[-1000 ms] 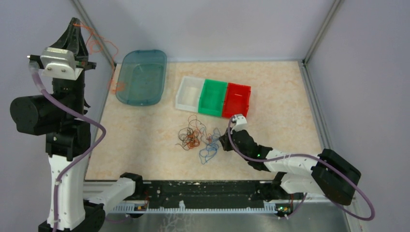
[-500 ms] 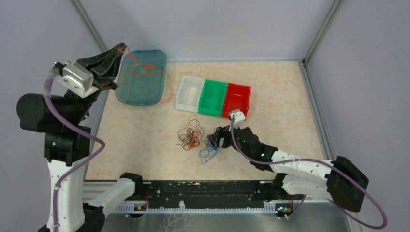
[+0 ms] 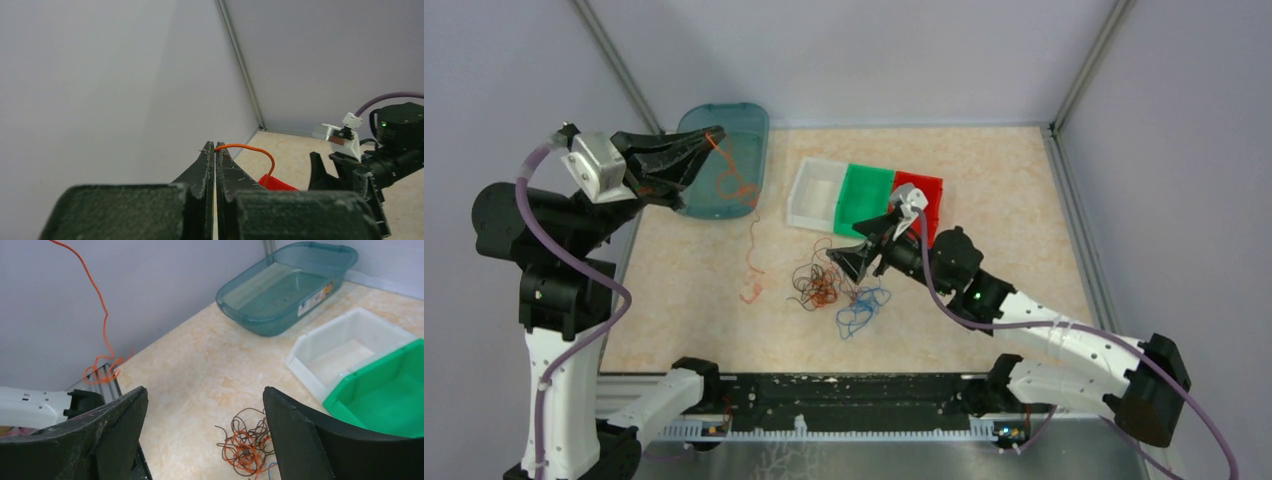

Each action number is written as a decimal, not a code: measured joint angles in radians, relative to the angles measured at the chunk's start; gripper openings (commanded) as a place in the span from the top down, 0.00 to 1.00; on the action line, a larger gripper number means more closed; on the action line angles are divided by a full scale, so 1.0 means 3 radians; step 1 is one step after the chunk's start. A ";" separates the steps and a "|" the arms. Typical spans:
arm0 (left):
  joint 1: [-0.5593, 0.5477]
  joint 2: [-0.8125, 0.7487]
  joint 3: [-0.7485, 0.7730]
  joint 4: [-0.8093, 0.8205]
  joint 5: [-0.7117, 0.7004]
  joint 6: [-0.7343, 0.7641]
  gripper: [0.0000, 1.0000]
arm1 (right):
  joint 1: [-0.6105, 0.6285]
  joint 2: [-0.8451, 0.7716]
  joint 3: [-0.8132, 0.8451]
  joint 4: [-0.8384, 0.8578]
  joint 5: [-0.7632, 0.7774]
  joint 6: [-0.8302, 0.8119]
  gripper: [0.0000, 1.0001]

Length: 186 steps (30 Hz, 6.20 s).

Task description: Untangle the cables

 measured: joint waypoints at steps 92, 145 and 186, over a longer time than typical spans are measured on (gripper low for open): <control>0.0000 0.0484 -0.0570 -0.1670 -0.0493 0.0458 0.01 | -0.1534 0.1209 0.1348 -0.0308 0.0347 -0.0149 1.00; 0.0000 0.0357 -0.0783 -0.1775 -0.0439 0.0437 0.01 | -0.1167 0.1530 0.1203 -0.1185 0.0623 -0.0509 0.44; 0.0000 0.0317 -0.1171 -0.1769 -0.0446 0.0421 0.01 | -0.0712 0.3025 0.1876 -0.1214 -0.1039 -0.0818 0.61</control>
